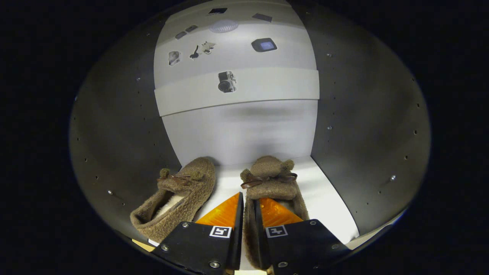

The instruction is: Open the shoe cabinet door, grab the shoes and put them into the shoe cabinet, then close the shoe cabinet door.

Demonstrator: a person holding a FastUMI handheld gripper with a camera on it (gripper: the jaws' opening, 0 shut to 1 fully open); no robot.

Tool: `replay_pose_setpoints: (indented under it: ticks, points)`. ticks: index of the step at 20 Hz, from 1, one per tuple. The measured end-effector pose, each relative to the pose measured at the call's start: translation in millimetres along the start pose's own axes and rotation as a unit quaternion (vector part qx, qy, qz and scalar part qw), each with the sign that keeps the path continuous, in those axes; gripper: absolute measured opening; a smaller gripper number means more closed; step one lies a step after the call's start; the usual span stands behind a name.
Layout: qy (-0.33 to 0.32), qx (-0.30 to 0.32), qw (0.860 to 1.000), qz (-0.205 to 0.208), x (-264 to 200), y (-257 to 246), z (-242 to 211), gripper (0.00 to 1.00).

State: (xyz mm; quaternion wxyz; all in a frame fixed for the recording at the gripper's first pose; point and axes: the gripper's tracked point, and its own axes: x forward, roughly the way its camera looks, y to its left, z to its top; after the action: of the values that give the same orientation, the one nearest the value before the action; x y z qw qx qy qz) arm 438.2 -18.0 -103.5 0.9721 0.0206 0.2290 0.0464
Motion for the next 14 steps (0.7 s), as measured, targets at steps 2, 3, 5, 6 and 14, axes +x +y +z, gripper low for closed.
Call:
replay_pose_setpoints:
  ticks: [2, 3, 5, 6, 14]
  points:
    - [-0.011, -0.001, 1.0, -0.003, -16, 0, 2, 0.19]
    - [-0.016, -0.001, 1.0, -0.003, -25, 2, 2, 0.19]
    - [-0.034, -0.005, 0.999, -0.004, -46, 6, 7, 0.19]
    - [-0.042, -0.006, 0.999, -0.005, -57, 9, 9, 0.19]
    - [-0.103, 0.011, 0.995, 0.012, -198, 41, 10, 0.19]
